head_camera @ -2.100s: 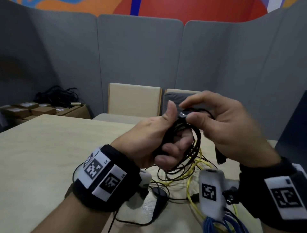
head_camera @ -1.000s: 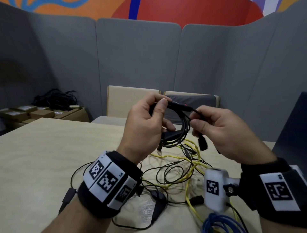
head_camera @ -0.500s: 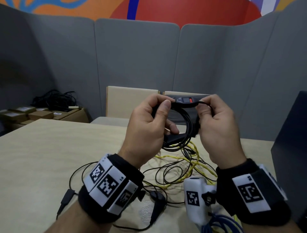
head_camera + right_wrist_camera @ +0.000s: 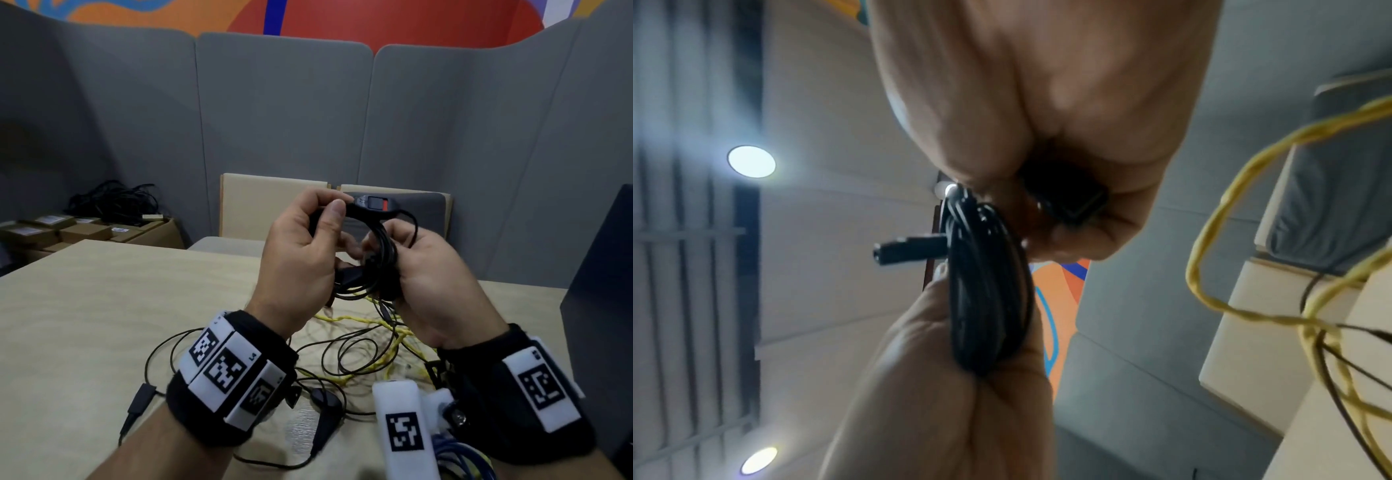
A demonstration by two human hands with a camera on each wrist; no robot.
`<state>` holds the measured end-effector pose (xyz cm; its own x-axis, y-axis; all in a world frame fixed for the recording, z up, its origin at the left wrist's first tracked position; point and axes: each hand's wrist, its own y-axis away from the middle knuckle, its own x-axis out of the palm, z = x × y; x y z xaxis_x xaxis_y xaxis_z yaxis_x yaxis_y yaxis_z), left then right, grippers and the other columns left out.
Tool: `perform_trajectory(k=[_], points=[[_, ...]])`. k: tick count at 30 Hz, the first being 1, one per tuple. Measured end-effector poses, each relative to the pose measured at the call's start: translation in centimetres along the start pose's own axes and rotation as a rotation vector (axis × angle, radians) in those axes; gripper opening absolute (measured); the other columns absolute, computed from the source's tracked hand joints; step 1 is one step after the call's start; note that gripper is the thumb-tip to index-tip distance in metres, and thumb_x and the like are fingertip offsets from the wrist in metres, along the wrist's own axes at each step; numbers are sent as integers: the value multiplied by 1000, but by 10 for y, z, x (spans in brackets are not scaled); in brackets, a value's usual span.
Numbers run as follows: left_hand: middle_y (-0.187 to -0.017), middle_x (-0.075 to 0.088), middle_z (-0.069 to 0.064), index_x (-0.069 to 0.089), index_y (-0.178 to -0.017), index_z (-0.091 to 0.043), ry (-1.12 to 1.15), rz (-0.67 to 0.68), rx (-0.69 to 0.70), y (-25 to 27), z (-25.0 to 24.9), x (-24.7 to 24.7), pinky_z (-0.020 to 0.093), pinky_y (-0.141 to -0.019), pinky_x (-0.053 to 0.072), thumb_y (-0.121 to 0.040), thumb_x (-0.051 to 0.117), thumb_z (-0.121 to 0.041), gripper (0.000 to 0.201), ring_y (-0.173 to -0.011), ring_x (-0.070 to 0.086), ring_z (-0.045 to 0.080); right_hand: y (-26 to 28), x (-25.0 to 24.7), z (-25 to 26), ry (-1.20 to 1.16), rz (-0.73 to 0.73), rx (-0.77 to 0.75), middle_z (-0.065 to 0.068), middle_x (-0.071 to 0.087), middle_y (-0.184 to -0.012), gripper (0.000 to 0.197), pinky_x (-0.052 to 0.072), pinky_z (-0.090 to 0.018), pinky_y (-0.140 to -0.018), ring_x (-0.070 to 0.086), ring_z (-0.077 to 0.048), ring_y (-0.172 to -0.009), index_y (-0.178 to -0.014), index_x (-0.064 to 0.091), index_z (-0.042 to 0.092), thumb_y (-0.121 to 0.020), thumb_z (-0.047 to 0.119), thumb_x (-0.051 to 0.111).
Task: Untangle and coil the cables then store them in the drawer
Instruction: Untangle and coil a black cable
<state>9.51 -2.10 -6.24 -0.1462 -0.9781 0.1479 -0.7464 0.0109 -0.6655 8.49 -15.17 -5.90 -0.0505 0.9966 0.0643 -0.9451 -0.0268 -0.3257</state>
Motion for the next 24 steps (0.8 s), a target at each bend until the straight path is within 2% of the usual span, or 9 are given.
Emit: perform_trajectory(k=[2,5,8,11,14,16,18,20,24], points=[[-72,60,-4,57,-94,-15,-1,-18,1,-1,-1,-2,22,-43,46,-101,44,-12,15,-54,58,13,0,3,-3,20,36,16,-5,56,-66,27,34,-24,-46,43,-14,-54,-77,58,13,-100,6,46],[-66,61,-13,57,-95,-15,-40,-34,26,-1,-3,-5,24,-48,52,-101,43,-12,15,-54,60,9,0,1,-2,161,3,-36,-5,51,-67,28,31,-27,-45,38,-9,-47,-79,61,19,-100,7,47],[-68,65,-11,57,-93,-14,-44,-80,36,-2,-5,-6,22,-50,53,-101,43,-9,17,-53,61,5,-3,-4,0,267,-92,-199,12,54,-69,13,35,-29,-52,44,-8,-55,-89,58,31,-94,20,59],[-78,67,-5,58,-94,-12,-48,-136,46,-4,-4,-7,22,-48,51,-101,44,-9,17,-49,58,6,1,-4,5,477,-192,-432,10,52,-85,20,43,-29,-65,50,-9,-70,-94,50,41,-82,31,62],[-75,66,-5,60,-94,-11,-65,-183,47,-6,-1,-9,24,-51,51,-102,45,-10,17,-52,59,7,13,4,14,649,-17,-613,5,44,-97,28,38,-11,-62,46,-1,-64,-104,56,32,-81,24,69],[-76,67,-2,62,-96,-7,-68,-195,62,-8,0,-11,26,-57,52,-102,45,-11,18,-61,62,9,15,8,13,799,127,-565,7,40,-99,39,36,-7,-66,46,5,-69,-111,62,35,-77,27,79],[-73,66,-4,62,-96,-5,-73,-201,63,-8,0,-12,21,-54,49,-102,44,-9,19,-56,58,5,13,10,7,921,121,-566,8,39,-96,43,34,-7,-67,42,7,-69,-112,65,37,-73,27,83],[-77,67,0,61,-92,-11,-86,-197,53,-8,0,-13,20,-47,45,-102,44,-10,20,-47,52,6,13,13,6,888,82,-615,7,42,-89,32,33,-9,-62,43,5,-65,-100,68,29,-73,24,83],[-86,66,6,60,-90,-17,-97,-209,1,-9,3,-16,27,-45,50,-102,46,-15,18,-50,59,11,15,6,20,540,99,-594,7,52,-65,13,37,-16,-55,45,-6,-56,-79,61,23,-79,29,72]])
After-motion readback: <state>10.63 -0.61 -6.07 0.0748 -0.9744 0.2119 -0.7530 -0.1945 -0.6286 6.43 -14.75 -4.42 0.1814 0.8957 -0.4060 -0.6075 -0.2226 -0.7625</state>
